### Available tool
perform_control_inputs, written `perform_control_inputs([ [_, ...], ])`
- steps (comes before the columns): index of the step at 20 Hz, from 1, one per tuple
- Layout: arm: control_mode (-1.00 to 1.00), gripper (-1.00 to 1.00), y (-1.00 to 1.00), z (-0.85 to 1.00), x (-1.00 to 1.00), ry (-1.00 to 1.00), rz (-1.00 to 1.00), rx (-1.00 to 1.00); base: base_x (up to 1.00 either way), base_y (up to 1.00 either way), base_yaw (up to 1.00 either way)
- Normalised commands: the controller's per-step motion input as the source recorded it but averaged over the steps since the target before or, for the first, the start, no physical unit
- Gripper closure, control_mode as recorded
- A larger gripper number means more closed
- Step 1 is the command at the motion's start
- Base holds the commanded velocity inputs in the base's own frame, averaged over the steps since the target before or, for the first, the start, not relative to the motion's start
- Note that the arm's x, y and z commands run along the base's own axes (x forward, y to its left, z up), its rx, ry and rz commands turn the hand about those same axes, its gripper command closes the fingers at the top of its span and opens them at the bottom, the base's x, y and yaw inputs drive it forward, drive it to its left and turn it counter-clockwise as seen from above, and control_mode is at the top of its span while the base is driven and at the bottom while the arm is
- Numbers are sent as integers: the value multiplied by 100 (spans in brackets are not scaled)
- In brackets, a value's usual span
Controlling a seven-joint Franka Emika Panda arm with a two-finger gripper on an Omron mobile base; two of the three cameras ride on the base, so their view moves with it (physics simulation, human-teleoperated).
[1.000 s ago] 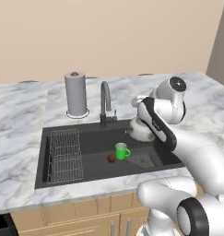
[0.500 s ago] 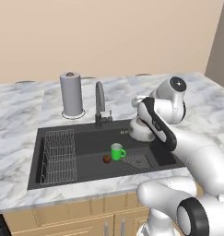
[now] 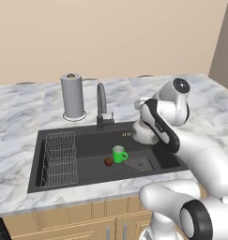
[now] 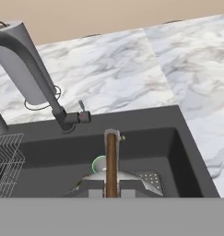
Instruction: Pick the kettle and mug and place them in the sink. Then turn on the water.
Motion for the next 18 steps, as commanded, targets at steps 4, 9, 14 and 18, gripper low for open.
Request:
perform_control_inputs([
  [4, -100, 100, -24, -17, 23, 10, -1, 1, 0, 0, 0],
  [9, -100, 100, -20, -33, 22, 11, 0, 2, 0, 0, 0],
  [14, -100, 100, -3, -30, 30, 13, 0, 0, 0, 0, 0],
  [18, -100, 100, 0, -22, 31, 8, 0, 0, 0, 0, 0],
])
